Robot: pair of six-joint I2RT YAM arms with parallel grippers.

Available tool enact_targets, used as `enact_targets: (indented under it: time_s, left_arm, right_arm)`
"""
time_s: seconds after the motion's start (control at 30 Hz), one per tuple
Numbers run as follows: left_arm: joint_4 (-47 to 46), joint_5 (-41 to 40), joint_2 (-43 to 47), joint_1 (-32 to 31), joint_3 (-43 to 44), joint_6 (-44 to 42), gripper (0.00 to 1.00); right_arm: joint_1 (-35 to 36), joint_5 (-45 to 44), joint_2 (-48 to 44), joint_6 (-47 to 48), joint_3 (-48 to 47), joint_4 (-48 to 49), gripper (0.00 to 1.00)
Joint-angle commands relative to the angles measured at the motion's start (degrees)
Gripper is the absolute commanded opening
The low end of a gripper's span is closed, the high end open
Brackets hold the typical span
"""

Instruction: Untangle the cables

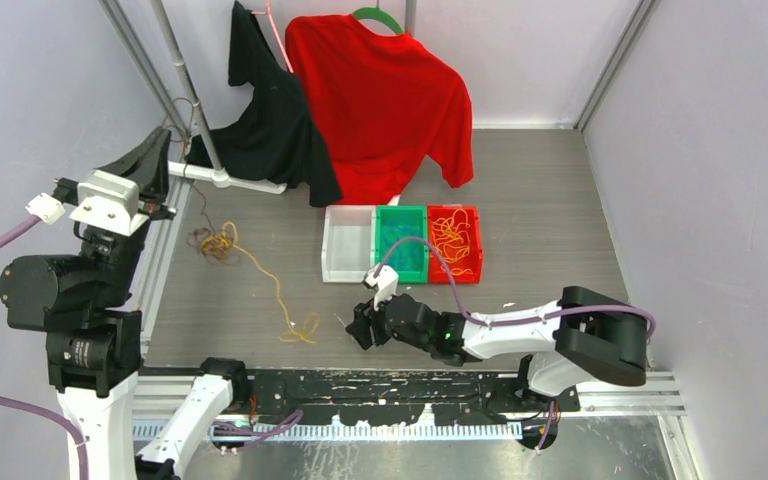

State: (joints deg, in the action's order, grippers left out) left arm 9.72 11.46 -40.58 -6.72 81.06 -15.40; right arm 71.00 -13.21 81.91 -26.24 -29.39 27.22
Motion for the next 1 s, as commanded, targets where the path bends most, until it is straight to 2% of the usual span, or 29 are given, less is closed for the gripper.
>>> enact_targets:
  time_s: [0.0, 0.1, 0.27, 0.37, 0.5, 0.67, 0.77, 0.9, 0.97]
  left_arm:
    - [4.3, 13.4, 1.2, 0.1, 0.2, 3.7, 0.00]
    - [5.5, 18.7, 2.6, 0.1, -1.9, 5.7, 0.00]
    - [7.8, 18.9, 2.9, 0.1, -1.3, 5.7, 0.00]
    - [8.3, 19.9, 3.0, 0.2, -0.9, 5.8, 0.00]
    - [8.2, 21.4, 3.1, 0.1, -0.1, 7.0, 0.00]
    - [8.3, 23.5, 2.6, 0.1, 1.3, 8.4, 0.00]
    - [8.2, 25.4, 2.0, 0.2, 2.7, 10.4, 0.00]
    - [7.9, 28.3, 1.1, 0.1, 4.5, 13.3, 0.00]
    - [7.4, 29.3, 0.6, 0.1, 5.6, 14.8, 0.00]
  right_arm:
    - [0.4, -2.2, -7.3, 3.7, -6.6, -2.1, 0.68]
    - [0.5, -1.4, -9.1, 8.1, -14.9, -5.0, 0.78]
    - [0.0, 3.1, -5.0, 14.7, -29.9, -8.5, 0.89]
    - [-0.8, 6.7, -1.0, 16.9, -36.6, -8.9, 0.92]
    - [-1.7, 7.7, 4.0, 18.4, -40.3, -8.6, 0.92]
    - [-2.5, 8.0, 7.9, 17.2, -39.6, -5.3, 0.85]
    - [-3.1, 9.1, 9.3, 14.7, -38.2, -3.3, 0.75]
    - [-3.2, 11.4, 11.3, 12.9, -36.8, -1.8, 0.55]
    - [-3.2, 12.3, 12.6, 11.8, -36.1, -0.9, 0.53]
